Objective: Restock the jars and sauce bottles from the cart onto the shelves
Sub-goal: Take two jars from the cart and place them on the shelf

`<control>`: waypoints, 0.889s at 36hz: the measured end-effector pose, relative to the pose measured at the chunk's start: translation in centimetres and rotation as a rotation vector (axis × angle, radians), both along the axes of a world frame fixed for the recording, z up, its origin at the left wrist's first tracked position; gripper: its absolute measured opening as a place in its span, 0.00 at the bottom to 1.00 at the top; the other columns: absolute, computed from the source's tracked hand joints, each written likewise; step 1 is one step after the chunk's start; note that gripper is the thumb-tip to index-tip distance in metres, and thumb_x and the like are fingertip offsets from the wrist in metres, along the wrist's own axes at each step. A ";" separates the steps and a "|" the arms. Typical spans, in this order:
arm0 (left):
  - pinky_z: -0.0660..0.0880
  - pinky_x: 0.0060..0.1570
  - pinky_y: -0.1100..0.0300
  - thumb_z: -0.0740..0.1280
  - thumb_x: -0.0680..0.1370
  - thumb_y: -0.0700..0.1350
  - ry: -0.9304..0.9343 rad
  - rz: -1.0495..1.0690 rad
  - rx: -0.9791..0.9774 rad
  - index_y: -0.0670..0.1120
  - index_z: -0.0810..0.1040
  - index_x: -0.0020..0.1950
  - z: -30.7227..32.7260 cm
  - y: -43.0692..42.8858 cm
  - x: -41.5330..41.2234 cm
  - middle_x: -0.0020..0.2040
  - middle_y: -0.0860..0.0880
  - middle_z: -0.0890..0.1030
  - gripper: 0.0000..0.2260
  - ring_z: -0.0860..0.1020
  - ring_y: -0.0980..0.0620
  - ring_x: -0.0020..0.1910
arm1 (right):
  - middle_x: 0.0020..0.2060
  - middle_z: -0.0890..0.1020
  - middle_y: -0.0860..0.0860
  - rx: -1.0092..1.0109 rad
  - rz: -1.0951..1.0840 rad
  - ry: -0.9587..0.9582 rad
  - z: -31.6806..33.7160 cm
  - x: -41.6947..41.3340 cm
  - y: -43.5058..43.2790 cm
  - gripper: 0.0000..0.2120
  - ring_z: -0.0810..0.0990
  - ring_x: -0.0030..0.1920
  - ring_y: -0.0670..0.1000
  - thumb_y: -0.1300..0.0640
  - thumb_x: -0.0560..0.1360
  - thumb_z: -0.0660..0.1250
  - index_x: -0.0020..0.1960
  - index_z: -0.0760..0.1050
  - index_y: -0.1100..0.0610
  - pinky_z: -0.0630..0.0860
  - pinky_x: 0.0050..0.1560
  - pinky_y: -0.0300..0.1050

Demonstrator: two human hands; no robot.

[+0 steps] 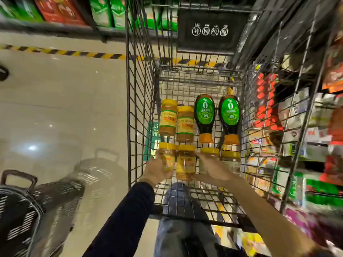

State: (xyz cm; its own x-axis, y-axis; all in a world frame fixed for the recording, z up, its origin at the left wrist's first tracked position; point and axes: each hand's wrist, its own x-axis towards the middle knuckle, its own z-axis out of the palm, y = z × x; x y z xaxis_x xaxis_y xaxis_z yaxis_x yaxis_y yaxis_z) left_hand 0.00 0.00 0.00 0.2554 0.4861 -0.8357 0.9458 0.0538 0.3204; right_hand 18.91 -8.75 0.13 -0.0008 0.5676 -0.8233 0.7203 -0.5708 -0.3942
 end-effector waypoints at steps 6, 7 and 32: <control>0.74 0.54 0.57 0.73 0.71 0.46 0.031 0.122 -0.062 0.40 0.44 0.76 -2.9 -0.5 -0.1 0.57 0.43 0.79 0.46 0.78 0.46 0.53 | 0.65 0.73 0.55 0.052 -0.112 0.123 1.8 0.4 -0.2 0.46 0.75 0.61 0.53 0.35 0.66 0.69 0.75 0.51 0.48 0.68 0.42 0.29; 0.73 0.53 0.57 0.73 0.71 0.46 0.032 0.132 -0.069 0.40 0.43 0.76 -3.2 -0.7 -0.1 0.58 0.43 0.79 0.46 0.78 0.46 0.54 | 0.62 0.75 0.52 0.067 -0.132 0.141 2.0 0.4 -0.1 0.45 0.75 0.58 0.47 0.36 0.66 0.69 0.75 0.52 0.48 0.66 0.41 0.24; 0.78 0.55 0.50 0.76 0.47 0.64 -0.088 0.437 -0.104 0.50 0.75 0.57 -3.4 0.1 -1.5 0.49 0.52 0.83 0.41 0.81 0.52 0.49 | 0.65 0.72 0.54 -0.071 -0.437 0.155 2.0 -2.6 0.9 0.31 0.70 0.67 0.55 0.56 0.70 0.72 0.70 0.64 0.59 0.65 0.61 0.39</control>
State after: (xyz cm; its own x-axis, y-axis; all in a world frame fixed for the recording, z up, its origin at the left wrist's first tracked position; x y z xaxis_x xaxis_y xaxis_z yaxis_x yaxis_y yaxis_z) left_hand -1.47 0.07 -3.36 0.1172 0.4790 -0.8699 0.7966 0.4777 0.3704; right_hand 16.35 -7.82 2.14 0.0995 0.4840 -0.8694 0.3420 -0.8371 -0.4269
